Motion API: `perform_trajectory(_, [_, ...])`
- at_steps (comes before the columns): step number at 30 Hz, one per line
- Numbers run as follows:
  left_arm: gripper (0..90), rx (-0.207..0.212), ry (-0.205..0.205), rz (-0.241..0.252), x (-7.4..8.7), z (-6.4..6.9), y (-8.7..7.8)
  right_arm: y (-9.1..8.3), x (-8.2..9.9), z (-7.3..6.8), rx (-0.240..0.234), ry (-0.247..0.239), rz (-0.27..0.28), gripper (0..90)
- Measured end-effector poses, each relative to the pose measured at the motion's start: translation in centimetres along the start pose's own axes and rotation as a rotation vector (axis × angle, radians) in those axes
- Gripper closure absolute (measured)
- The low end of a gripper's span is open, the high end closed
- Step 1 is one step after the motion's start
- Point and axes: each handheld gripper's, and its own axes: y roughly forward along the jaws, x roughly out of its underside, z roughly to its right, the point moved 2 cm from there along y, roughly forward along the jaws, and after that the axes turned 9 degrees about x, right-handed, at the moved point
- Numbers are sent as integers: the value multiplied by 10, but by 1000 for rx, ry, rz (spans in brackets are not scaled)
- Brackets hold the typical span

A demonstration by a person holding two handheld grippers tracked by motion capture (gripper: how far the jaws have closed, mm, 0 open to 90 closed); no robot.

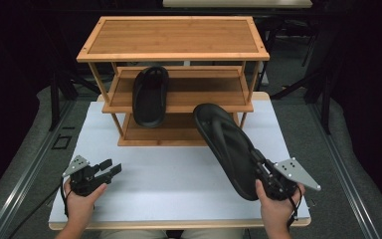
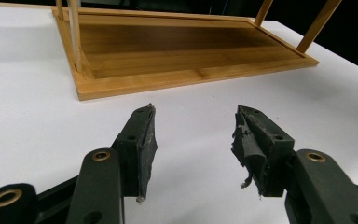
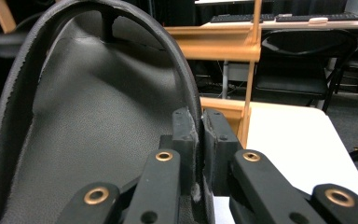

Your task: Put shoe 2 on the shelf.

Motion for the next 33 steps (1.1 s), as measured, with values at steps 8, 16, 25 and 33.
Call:
perform_trajectory(8, [484,-2,-5,0,0,-1,0,31,-32,6,8,9,-9,839])
perform_trajectory(16, [484,0,-1,-3,0,-1,0,65,-62,-5,28,-37,-10,839])
perform_trajectory(25, [484,4,-4,5,0,-2,0,108,-87,-24,53,-57,-25,839])
perform_trajectory(33, [484,8,0,1,0,-2,-1,151,-89,-34,99,-42,-88,838])
